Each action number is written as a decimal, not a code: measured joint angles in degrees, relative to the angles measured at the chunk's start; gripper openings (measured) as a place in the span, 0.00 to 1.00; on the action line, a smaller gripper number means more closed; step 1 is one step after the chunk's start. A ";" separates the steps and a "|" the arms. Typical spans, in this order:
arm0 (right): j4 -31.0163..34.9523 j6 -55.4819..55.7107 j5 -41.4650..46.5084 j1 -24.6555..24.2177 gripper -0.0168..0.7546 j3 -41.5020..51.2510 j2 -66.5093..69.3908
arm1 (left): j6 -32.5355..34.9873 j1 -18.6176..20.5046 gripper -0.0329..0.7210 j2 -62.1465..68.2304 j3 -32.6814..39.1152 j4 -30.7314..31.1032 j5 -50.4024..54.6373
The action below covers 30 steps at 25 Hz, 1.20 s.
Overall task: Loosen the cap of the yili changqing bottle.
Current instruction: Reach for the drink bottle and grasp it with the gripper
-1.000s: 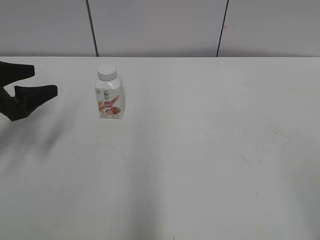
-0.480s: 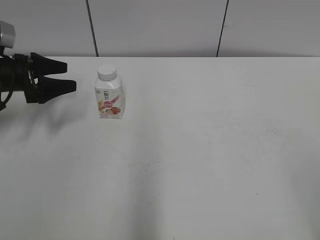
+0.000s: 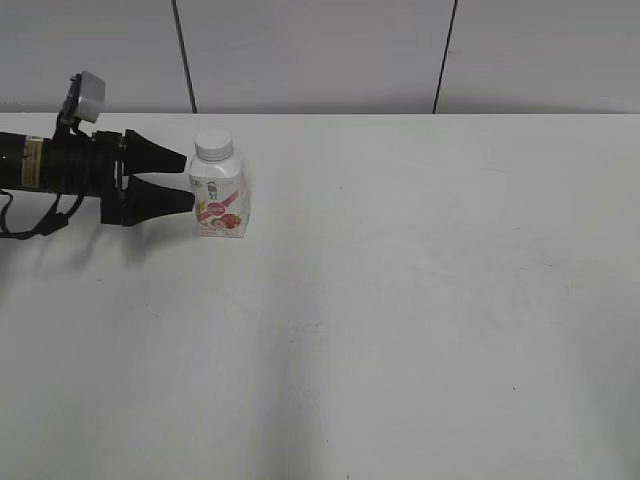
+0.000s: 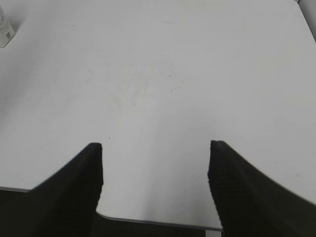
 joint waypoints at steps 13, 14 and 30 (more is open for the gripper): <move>0.00 0.00 0.00 0.00 0.71 0.00 0.00 | 2.11 -3.03 0.83 6.44 -5.08 0.45 -0.17; 0.00 0.00 0.00 0.00 0.71 0.00 0.00 | 2.17 -3.10 0.83 6.91 -5.55 0.45 -0.17; 0.00 0.00 0.00 0.00 0.71 0.00 0.00 | 2.35 -5.80 0.74 10.93 -10.39 -0.41 -0.13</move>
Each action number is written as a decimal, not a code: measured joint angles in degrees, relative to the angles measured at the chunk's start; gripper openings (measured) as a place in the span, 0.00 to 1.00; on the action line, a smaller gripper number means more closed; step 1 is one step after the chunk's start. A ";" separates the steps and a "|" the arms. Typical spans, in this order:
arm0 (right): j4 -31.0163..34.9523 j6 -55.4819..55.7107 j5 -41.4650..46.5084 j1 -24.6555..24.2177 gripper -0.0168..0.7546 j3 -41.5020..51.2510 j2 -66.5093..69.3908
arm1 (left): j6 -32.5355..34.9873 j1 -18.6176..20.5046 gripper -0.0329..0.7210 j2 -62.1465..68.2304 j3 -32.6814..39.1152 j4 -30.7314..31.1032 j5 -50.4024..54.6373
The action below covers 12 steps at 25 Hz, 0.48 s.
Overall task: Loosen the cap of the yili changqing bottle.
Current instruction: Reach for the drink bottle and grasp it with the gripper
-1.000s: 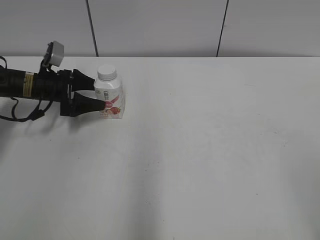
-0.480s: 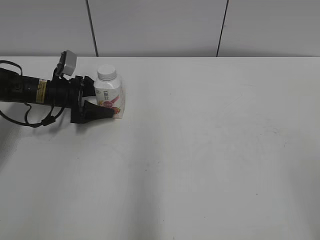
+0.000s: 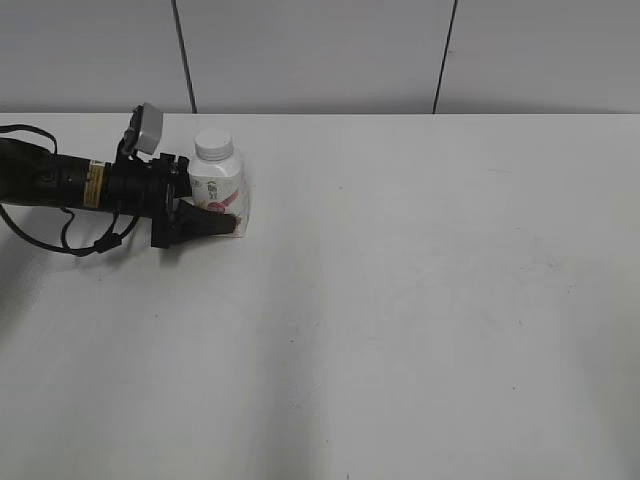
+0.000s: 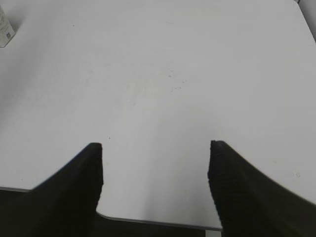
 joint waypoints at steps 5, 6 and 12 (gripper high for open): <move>0.00 0.00 0.00 0.00 0.71 0.00 0.00 | 0.00 -0.07 0.65 0.00 0.00 0.06 -0.26; 0.00 0.00 0.00 0.00 0.71 0.00 0.00 | 0.00 -0.07 0.64 0.00 0.00 0.06 -0.26; 0.00 0.00 0.00 0.00 0.71 0.00 0.00 | -0.05 -0.57 0.63 0.00 0.00 -0.25 0.10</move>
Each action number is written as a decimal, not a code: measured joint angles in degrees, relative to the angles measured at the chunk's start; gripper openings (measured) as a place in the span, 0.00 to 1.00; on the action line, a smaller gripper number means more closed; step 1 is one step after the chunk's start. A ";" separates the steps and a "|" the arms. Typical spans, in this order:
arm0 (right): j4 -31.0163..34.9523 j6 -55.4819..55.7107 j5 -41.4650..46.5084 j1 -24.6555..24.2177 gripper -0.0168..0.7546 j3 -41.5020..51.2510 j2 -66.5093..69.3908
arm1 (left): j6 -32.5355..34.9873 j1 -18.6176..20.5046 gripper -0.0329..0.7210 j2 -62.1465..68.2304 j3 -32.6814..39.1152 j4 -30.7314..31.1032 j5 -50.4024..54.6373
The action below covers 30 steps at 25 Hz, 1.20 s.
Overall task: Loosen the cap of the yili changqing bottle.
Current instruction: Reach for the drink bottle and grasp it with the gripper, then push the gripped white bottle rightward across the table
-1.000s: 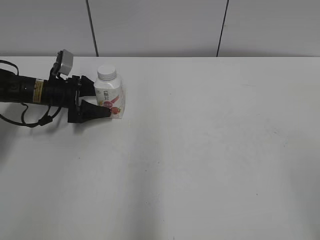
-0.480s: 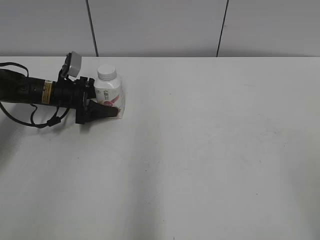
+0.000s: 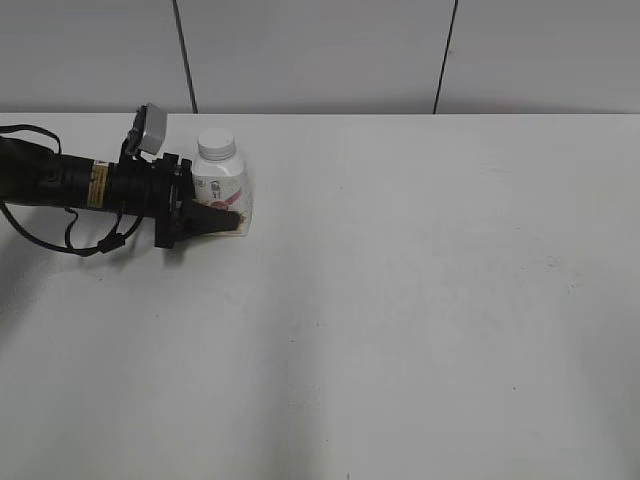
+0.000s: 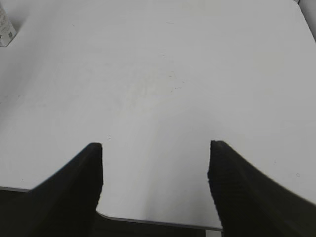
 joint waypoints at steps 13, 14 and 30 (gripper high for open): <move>0.00 0.00 0.00 0.00 0.71 0.00 0.00 | -1.38 -4.63 0.60 -7.11 5.77 -2.24 1.27; 0.00 0.00 0.00 0.00 0.71 0.00 0.00 | -0.60 -5.21 0.60 -8.14 7.39 -3.28 1.27; 0.00 0.00 0.00 0.00 0.71 0.00 0.00 | 15.42 -18.20 0.59 -13.41 23.82 -16.73 1.33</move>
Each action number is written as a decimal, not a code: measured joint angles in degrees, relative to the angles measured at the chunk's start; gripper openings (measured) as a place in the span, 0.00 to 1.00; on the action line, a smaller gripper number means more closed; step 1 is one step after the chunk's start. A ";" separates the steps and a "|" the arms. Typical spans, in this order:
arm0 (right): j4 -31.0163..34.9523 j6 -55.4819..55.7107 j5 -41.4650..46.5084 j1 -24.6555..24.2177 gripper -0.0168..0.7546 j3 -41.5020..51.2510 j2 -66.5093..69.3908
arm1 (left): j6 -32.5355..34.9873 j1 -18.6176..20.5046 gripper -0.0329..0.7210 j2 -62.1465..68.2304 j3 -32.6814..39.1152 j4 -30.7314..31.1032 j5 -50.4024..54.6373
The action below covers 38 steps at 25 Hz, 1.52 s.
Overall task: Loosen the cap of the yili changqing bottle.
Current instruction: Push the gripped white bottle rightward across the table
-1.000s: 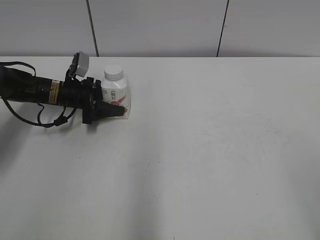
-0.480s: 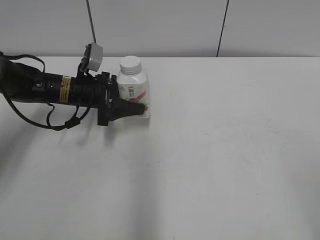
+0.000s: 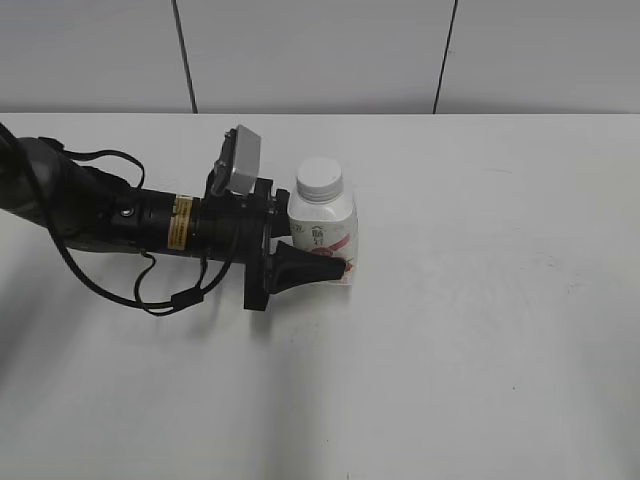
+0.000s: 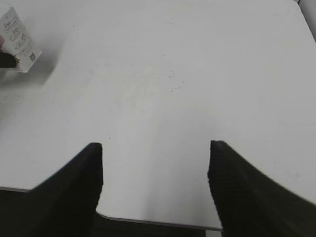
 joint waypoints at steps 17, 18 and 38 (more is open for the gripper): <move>0.00 0.00 0.00 0.00 0.71 0.00 0.00 | 2.48 -0.74 0.59 3.63 0.98 -0.92 6.95; 0.00 0.00 0.00 0.00 0.71 0.00 0.00 | 2.62 -0.74 0.59 3.96 0.98 -1.25 6.71; 0.00 0.00 0.00 0.00 0.71 0.00 0.00 | 3.91 -0.53 0.59 5.73 0.98 -3.55 2.99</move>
